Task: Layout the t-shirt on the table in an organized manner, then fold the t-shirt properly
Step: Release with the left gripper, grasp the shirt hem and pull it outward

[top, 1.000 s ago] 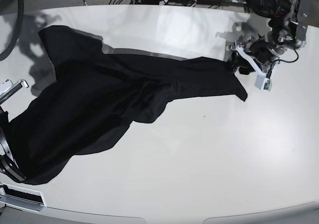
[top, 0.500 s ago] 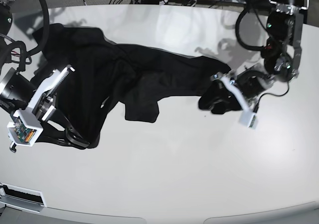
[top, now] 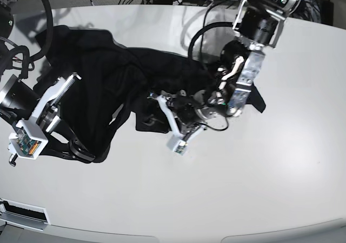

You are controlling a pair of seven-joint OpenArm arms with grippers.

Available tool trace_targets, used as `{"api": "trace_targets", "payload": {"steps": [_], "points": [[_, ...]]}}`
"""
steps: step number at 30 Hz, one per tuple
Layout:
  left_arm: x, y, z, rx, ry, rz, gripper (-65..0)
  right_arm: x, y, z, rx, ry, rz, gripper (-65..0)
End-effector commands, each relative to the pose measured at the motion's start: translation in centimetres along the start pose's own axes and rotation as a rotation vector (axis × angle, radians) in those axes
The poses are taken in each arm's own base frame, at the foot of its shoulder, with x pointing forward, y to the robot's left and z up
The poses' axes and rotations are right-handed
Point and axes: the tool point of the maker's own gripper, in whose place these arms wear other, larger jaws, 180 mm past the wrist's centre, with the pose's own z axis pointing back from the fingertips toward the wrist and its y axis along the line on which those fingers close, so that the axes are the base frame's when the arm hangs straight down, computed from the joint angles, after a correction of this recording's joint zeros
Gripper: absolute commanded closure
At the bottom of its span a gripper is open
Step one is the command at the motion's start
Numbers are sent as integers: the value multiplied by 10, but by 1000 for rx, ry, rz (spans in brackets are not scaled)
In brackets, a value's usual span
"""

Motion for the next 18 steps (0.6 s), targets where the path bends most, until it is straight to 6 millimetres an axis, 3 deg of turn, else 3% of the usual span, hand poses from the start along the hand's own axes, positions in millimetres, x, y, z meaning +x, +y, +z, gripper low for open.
{"api": "trace_targets", "payload": {"steps": [1,3,6,10,12,15,18], "points": [[27,-2,-7,-6,-57,1,-308,14,-2,2,1,-49,21,0],[21,-4,-19,-25,-19,26,-309,14,-2,2,1,-49,21,0],[9,-27,-32,-136,65,4,-309,15,-2,2,1,-49,21,0],[-16,-47,-35,-221,215,-36,-296,14,-2,2,1,-49,21,0],[-27,-48,-32,-229,273,-47,-223,14,-2,2,1,-49,21,0],[-28,-44,-32,-206,281,-33,0,15,-2,2,1,-50,21,0],[-9,-28,-34,-136,263,-16,0,15,-6,2,-14,-49,44,0]]}}
